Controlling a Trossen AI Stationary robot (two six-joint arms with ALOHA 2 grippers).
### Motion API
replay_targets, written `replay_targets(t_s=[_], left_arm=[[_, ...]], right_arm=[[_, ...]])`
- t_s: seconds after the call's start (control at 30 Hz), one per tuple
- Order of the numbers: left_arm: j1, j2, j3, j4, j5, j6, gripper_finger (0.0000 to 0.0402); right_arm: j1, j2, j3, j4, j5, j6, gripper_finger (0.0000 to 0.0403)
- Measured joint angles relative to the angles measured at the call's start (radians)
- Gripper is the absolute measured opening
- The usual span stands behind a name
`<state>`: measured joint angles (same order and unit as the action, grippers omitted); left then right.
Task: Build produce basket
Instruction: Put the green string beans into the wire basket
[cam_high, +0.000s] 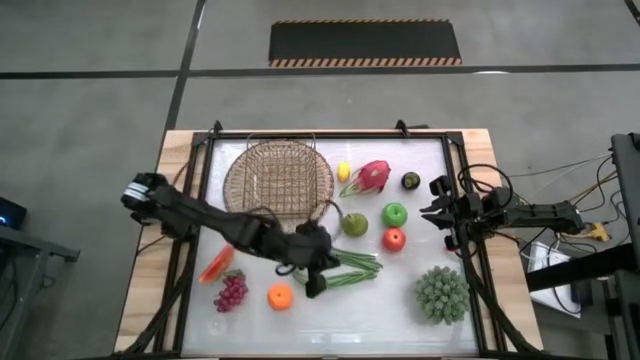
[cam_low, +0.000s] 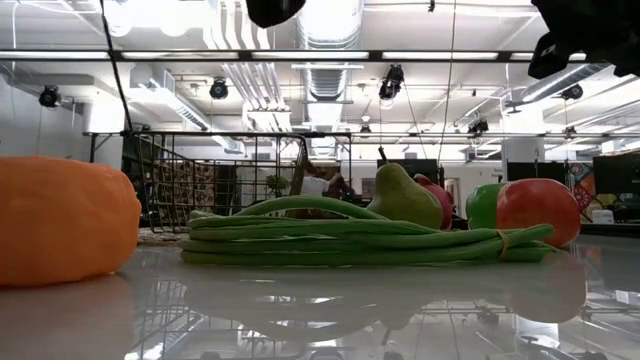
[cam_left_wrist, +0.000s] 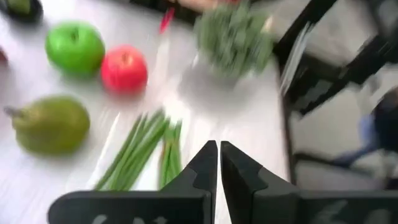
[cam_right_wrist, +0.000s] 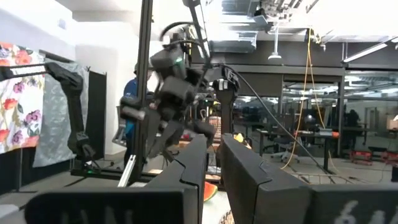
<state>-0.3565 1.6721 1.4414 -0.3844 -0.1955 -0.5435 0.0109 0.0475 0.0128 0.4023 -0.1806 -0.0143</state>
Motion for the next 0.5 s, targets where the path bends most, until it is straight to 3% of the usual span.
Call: replay_targets(t_s=[0.13,0.33,0.5], left_arm=[[-0.025,0.102,0.121,-0.141,-0.001,0.073,0.0003],[-0.052,0.279,0.191,-0.162,-0.045,0.213,0.0003],[-0.052,0.342,0.225,-0.147,-0.039,0.209,0.001]], right_arm=[[0.0,0.0,0.0,0.0,0.0,0.001,0.0038],[0.0,0.0,0.0,-0.006,-0.001,0.024,0.0038],[0.0,0.0,0.0,-0.044,-0.002,0.042,0.0038]])
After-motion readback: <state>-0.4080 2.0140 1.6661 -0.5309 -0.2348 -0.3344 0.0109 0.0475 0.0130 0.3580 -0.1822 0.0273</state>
